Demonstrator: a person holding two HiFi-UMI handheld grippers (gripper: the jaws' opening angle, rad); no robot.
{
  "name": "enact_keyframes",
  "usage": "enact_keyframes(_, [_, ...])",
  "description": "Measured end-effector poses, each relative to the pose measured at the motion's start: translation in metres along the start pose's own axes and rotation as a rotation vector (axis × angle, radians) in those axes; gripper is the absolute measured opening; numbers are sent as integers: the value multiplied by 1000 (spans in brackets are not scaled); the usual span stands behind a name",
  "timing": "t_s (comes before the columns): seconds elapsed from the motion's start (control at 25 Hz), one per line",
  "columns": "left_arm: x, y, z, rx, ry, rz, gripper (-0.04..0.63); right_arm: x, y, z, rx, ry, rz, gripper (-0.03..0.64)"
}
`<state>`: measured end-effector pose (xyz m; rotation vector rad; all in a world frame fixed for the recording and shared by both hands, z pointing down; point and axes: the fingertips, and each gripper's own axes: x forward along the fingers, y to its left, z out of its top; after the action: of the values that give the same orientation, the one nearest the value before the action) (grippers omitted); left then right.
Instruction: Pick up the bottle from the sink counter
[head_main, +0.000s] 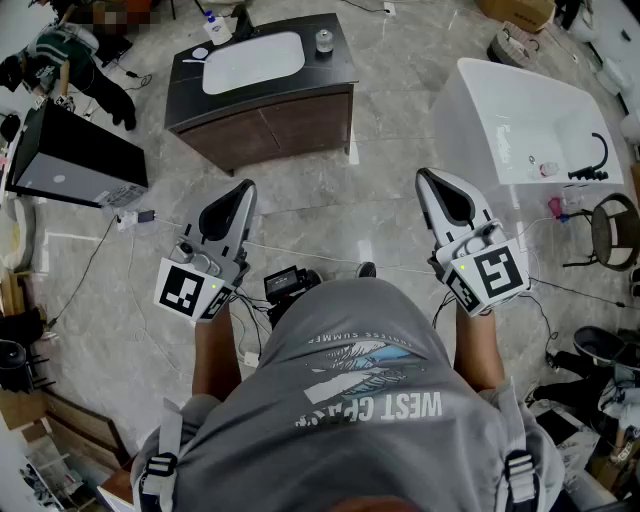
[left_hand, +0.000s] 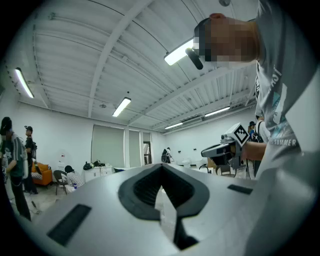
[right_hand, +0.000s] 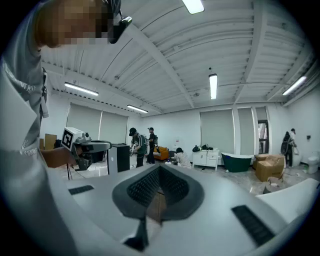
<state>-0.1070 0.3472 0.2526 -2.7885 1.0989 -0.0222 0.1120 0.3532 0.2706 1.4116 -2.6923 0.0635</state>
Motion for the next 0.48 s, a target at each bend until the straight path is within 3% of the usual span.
enact_keyframes(0.48, [3,26,-4,-31,5,-10,3,30,6,4,10,12,3,2])
